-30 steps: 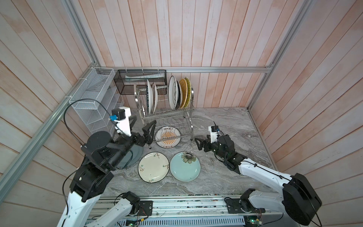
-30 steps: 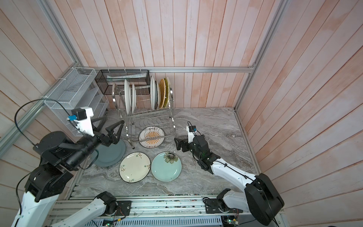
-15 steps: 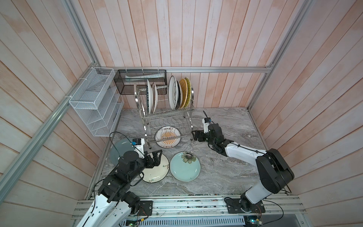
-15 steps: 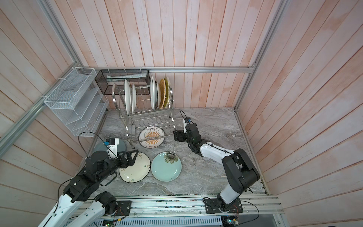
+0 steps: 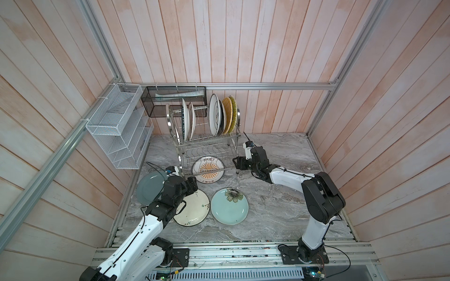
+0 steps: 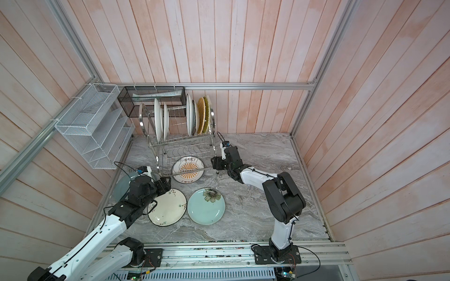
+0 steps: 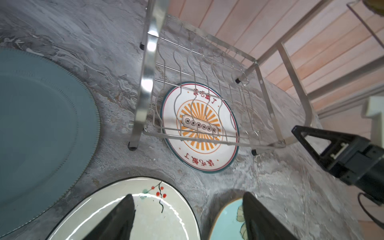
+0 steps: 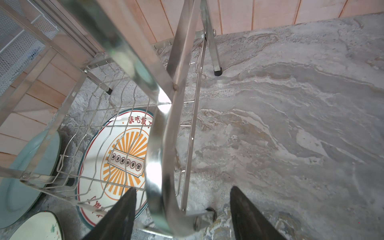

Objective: Load plates into a dish rack
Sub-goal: Move the dish rack to the top-center of the table.

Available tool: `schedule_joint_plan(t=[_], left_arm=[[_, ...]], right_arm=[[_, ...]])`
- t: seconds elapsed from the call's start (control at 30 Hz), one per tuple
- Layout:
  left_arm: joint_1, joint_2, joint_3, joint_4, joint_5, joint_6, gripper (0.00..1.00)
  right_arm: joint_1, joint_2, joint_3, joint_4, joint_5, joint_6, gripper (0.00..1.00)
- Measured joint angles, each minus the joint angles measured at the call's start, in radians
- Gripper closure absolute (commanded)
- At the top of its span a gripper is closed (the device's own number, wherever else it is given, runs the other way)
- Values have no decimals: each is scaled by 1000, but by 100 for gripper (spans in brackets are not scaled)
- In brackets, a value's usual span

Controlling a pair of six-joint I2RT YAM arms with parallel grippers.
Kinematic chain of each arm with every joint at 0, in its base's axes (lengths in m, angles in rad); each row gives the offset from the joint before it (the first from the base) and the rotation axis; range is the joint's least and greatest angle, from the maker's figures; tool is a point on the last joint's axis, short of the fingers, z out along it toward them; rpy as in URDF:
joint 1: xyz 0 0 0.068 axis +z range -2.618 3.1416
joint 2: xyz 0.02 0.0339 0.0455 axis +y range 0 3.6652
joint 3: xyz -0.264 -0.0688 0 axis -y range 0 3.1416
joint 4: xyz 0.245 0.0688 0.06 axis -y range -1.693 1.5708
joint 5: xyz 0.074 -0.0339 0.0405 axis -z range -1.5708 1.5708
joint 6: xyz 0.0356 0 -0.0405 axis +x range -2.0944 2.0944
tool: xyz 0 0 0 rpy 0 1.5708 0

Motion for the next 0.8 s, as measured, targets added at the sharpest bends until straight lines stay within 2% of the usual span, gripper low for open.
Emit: schedule_joint_plan(t=[0.13,0.23,0.4,0.8], left_arm=[[36,52,0,34,-8,22,24],[59,93,0,72,-11,40,36],[108,195,2,123,-26,78,44],[182,333,50,257,-37,152,48]], right_arm=[[-6,14,22,-9,-16,1,39],[-14,23,35,-11,-29,2,44],[-25,44,63,-17,-54,5,51],[-27,70,84,-7,-122,10,72]])
